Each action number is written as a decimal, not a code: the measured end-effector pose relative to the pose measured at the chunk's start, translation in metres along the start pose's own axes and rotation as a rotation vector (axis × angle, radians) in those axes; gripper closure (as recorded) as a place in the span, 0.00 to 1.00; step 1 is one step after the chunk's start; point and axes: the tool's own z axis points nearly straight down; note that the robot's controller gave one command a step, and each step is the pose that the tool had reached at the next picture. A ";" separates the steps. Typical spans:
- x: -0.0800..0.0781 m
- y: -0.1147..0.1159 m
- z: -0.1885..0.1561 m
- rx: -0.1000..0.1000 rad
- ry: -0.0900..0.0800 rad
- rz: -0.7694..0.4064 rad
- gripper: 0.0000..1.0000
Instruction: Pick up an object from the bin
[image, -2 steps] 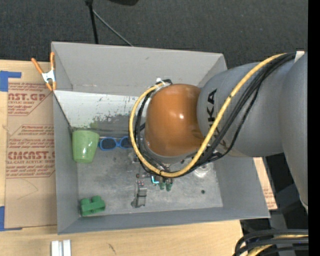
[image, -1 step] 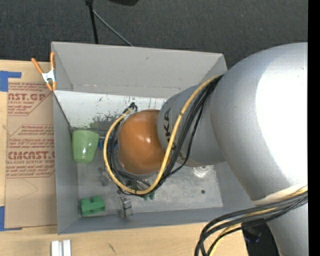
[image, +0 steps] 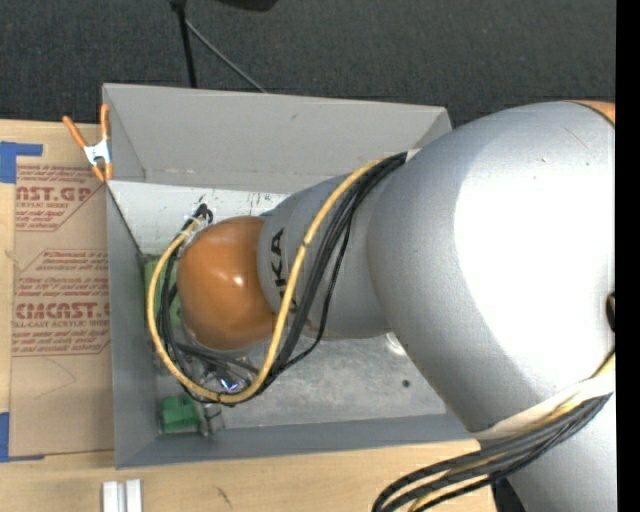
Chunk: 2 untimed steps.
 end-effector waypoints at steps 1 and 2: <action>0.002 -0.002 0.000 0.000 0.004 0.005 1.00; -0.008 -0.007 -0.101 0.002 -0.006 0.010 1.00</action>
Offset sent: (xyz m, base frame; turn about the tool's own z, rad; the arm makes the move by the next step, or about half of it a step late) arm 0.0000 0.0000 0.0000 0.0000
